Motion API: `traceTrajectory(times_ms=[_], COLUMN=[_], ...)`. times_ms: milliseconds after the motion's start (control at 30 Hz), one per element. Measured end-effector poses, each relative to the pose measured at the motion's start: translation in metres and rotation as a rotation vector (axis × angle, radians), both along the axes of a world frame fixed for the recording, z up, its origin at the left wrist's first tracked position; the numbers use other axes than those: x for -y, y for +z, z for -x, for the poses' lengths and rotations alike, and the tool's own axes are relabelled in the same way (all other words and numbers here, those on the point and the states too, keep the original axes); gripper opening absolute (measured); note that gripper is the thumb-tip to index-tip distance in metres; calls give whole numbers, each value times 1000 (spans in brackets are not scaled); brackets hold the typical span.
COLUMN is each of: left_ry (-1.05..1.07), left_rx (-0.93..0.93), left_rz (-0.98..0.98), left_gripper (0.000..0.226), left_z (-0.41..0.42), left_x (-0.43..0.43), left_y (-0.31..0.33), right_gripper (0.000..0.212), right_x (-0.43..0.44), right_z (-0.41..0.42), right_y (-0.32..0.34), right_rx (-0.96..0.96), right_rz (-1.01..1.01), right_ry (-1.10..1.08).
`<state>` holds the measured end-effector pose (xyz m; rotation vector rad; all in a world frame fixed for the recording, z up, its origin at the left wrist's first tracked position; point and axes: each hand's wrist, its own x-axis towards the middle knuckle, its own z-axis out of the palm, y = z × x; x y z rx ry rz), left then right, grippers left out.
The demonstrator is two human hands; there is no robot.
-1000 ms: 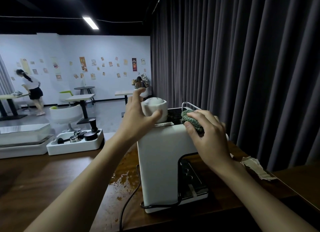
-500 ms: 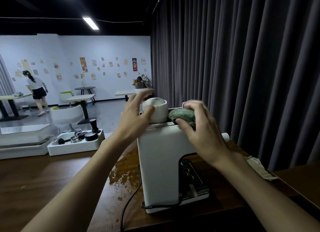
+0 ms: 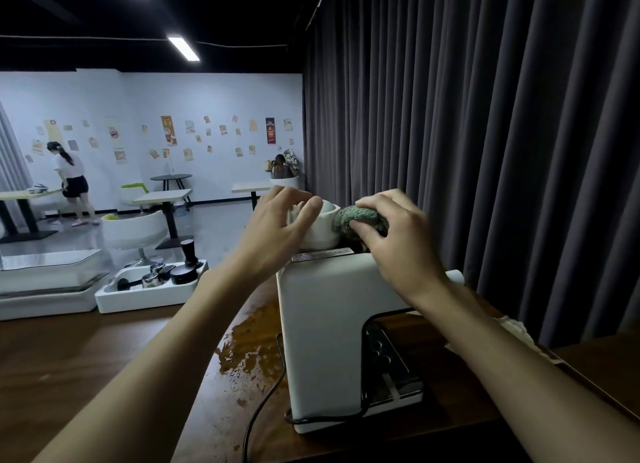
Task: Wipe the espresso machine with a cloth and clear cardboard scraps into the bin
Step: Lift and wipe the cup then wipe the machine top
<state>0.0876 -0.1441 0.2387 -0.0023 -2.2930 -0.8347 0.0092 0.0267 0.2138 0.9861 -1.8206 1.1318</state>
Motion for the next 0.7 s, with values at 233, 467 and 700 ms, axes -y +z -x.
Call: traceTrajectory(times_ms=[233, 467, 700], left_ry=[8, -13, 36], left_rx=[-9, -49, -32], left_rz=[39, 77, 234], left_gripper=[45, 46, 50], left_z=[-3, -7, -10], left_x=[3, 1, 8], left_y=[-2, -9, -17], right_gripper=[22, 23, 20], right_x=[5, 7, 4], right_z=[2, -5, -3], right_y=[1, -3, -4], right_rx=[-11, -54, -25], right_rz=[-28, -49, 48], right_ry=[-46, 123, 92])
